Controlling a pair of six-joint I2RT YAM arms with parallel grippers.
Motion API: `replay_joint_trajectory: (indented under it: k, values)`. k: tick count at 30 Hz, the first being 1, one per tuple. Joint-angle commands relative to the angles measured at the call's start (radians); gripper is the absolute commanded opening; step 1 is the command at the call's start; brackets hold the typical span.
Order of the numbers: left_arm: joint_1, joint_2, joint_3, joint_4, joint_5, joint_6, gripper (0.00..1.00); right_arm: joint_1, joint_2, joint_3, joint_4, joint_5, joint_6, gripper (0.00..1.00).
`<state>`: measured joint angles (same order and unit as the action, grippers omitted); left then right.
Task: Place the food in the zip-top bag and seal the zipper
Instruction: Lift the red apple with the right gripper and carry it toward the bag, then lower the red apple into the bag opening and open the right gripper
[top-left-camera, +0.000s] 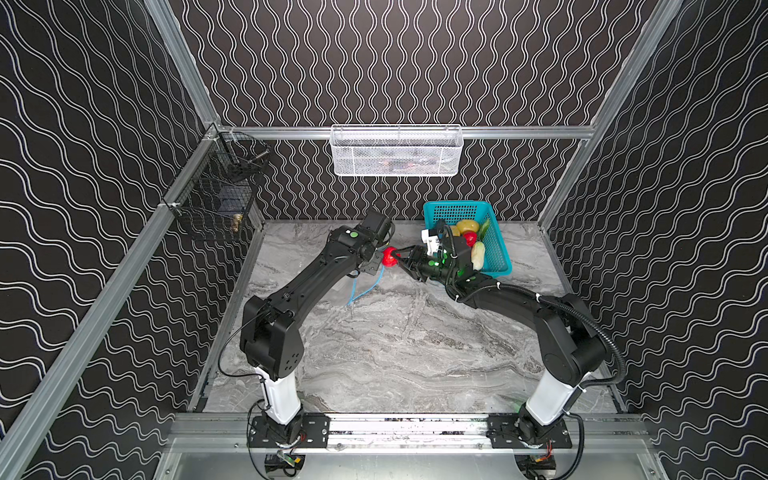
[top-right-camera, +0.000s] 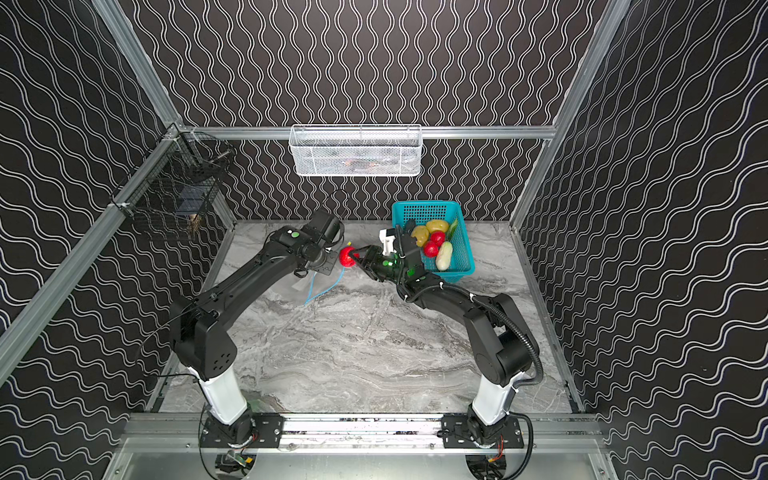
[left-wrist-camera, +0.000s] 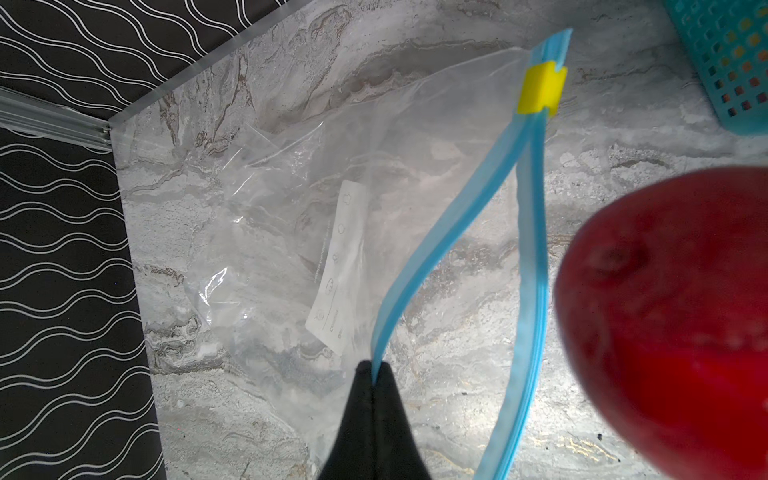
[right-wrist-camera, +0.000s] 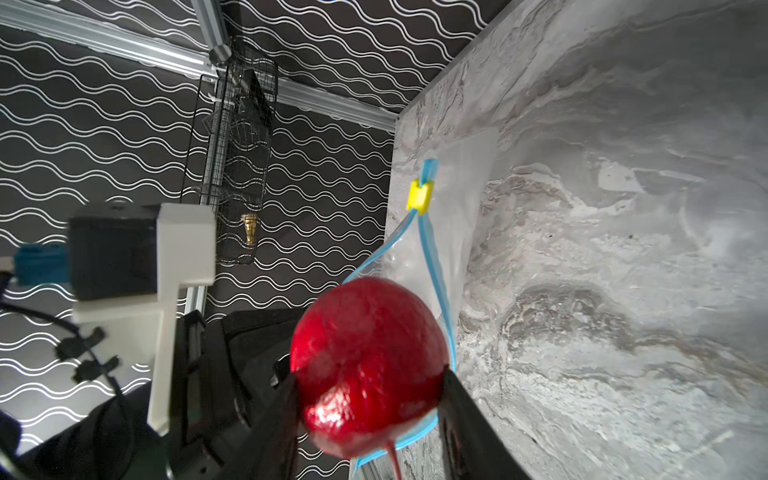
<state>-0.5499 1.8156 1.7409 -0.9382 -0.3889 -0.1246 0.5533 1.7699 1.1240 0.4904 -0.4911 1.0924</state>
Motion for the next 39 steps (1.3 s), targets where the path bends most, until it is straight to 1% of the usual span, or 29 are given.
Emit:
replay_joint_trajectory:
  k: [1, 20, 29, 31, 37, 39]
  values:
    - [0.001, -0.003, 0.002, 0.000, 0.013, 0.005, 0.00, 0.015, 0.010, 0.017, 0.040, -0.003, 0.017, 0.34]
    - [0.002, -0.022, 0.006, -0.004, 0.019, 0.016, 0.00, 0.074, 0.052, 0.038, 0.057, 0.009, 0.055, 0.35]
    - [0.001, -0.018, 0.017, -0.011, 0.025, 0.014, 0.00, 0.091, 0.077, 0.064, 0.048, 0.012, 0.054, 0.36]
    - [0.001, -0.017, 0.020, -0.014, 0.026, 0.011, 0.00, 0.095, 0.086, 0.075, 0.023, 0.021, 0.051, 0.36]
    - [0.001, -0.028, 0.026, -0.017, 0.025, 0.014, 0.00, 0.101, 0.112, 0.091, 0.018, 0.017, 0.061, 0.40]
    - [0.002, -0.028, 0.028, -0.019, 0.024, 0.014, 0.00, 0.102, 0.117, 0.101, 0.014, 0.014, 0.060, 0.43]
